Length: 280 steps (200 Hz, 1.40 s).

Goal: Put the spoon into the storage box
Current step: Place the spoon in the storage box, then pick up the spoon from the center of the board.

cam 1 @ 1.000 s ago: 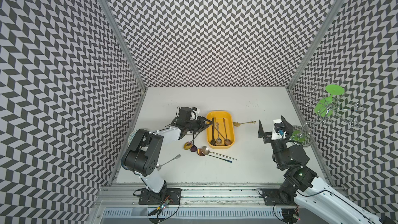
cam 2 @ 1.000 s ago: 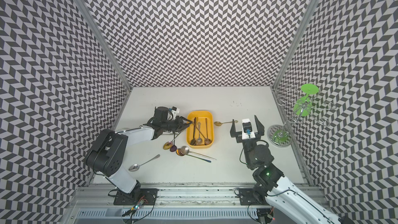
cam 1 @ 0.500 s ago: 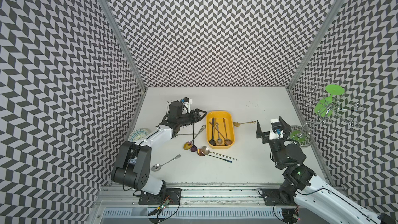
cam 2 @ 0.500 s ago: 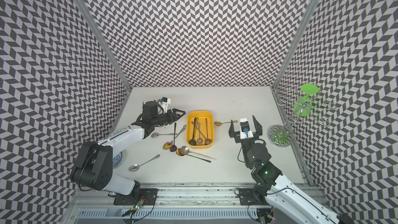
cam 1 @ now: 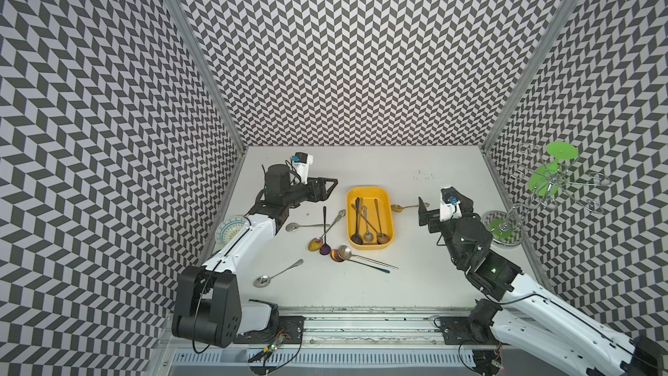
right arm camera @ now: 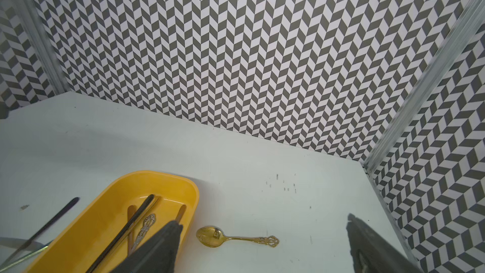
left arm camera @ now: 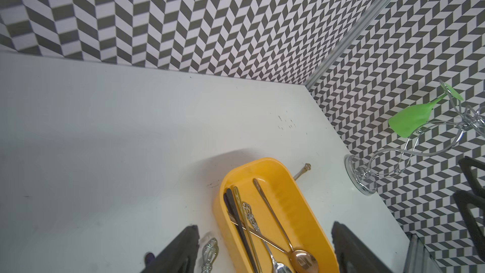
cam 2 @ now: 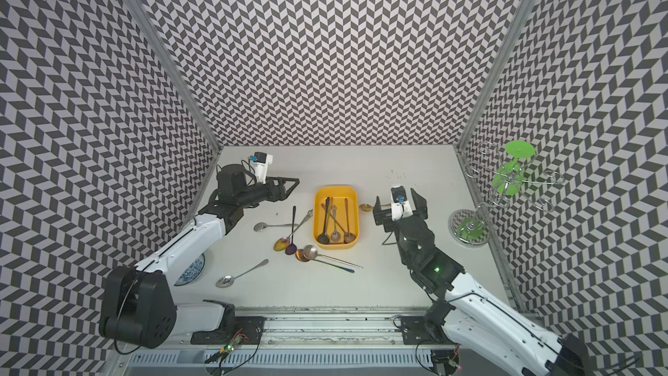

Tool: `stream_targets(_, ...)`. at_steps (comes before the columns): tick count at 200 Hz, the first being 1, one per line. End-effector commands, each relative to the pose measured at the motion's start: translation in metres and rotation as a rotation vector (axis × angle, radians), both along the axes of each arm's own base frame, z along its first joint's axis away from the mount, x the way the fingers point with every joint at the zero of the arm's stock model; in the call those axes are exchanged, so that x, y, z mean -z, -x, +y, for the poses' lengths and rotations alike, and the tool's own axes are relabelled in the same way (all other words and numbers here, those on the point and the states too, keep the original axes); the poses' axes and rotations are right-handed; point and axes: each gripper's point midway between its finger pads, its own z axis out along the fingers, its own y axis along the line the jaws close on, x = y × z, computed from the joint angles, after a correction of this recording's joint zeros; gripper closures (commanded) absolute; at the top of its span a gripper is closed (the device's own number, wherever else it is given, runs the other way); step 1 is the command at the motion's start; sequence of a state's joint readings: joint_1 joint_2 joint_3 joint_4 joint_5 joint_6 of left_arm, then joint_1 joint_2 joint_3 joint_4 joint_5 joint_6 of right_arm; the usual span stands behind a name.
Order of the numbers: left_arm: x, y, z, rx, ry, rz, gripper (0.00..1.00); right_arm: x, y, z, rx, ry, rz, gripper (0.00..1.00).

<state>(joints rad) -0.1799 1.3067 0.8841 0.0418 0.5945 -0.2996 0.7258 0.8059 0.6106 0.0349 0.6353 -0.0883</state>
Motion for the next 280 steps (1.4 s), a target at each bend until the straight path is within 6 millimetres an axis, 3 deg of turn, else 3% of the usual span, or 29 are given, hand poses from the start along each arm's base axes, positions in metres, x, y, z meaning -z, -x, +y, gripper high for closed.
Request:
stream_targets(1, -0.003, 0.013, 0.002, 0.057, -0.077, -0.091, 0.11, 0.009, -0.004, 0.006, 0.006, -0.07, 0.09, 0.0)
stream_targets(42, -0.004, 0.021, 0.018, 0.035, -0.126, -0.142, 0.04, 0.012, -0.012, 0.023, -0.019, -0.129, 0.191, 0.0)
stream_targets(96, -0.011, 0.013, 0.052, -0.064, -0.172, -0.178, 0.01, 0.011, -0.026, 0.043, -0.063, -0.231, 0.313, 0.0)
stream_targets(115, -0.016, 0.009, 0.069, -0.125, -0.193, -0.179, 0.01, 0.009, -0.033, 0.037, -0.02, -0.301, 0.342, 0.0)
stream_targets(162, -0.017, 0.005, 0.091, -0.192, -0.206, -0.167, 0.01, 0.011, -0.048, 0.016, 0.118, -0.494, 0.405, 0.0)
stream_targets(207, -0.014, 0.005, 0.095, -0.209, -0.214, -0.173, 0.01, 0.044, -0.064, 0.006, 0.309, -0.63, 0.579, 0.0)
stream_targets(280, -0.021, 0.009, 0.103, -0.235, -0.219, -0.201, 0.01, 0.093, -0.075, 0.017, 0.501, -0.883, 0.795, 0.0)
